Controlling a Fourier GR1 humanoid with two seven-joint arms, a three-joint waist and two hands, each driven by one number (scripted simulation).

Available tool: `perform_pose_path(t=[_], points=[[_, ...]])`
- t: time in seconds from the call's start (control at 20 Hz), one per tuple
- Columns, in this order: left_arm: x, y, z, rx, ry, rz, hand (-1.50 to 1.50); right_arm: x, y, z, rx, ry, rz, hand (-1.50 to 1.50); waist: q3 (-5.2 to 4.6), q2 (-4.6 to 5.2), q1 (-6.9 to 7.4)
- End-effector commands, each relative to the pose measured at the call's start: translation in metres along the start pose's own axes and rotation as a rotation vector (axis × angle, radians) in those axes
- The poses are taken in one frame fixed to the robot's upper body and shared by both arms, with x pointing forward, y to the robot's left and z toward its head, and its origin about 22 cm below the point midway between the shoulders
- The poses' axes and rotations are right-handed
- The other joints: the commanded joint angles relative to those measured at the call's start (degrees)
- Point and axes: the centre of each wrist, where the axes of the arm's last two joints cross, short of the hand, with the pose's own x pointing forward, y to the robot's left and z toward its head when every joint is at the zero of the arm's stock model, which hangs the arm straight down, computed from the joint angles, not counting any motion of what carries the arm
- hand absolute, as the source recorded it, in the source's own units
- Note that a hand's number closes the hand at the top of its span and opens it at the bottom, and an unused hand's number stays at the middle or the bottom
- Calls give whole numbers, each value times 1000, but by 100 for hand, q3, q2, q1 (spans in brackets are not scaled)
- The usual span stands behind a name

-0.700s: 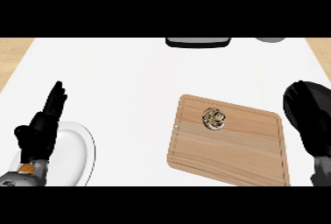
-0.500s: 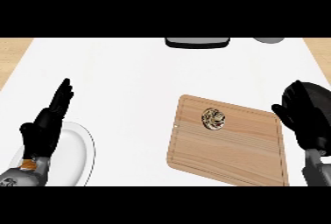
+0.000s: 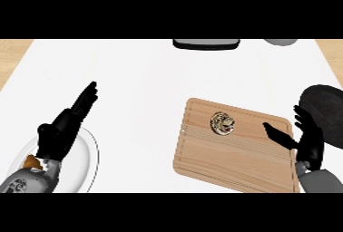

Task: Pick the cupcake from the cutting board and place it in the pan

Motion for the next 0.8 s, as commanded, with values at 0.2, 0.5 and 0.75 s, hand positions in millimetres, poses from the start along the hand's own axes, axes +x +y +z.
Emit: perform_pose_path(t=[0.2, 0.5, 0.75], points=[[1, 2, -4, -16, 15, 22, 0, 18, 51, 49, 123, 96, 220, -150, 11, -85, -90], [-1, 5, -3, -19, 21, 17, 0, 74, 39, 20, 231, 226, 523, -150, 8, -88, -35], [4, -10, -11, -67, 16, 23, 0, 132, 58, 29, 481, 336, 668, -150, 12, -43, 71]])
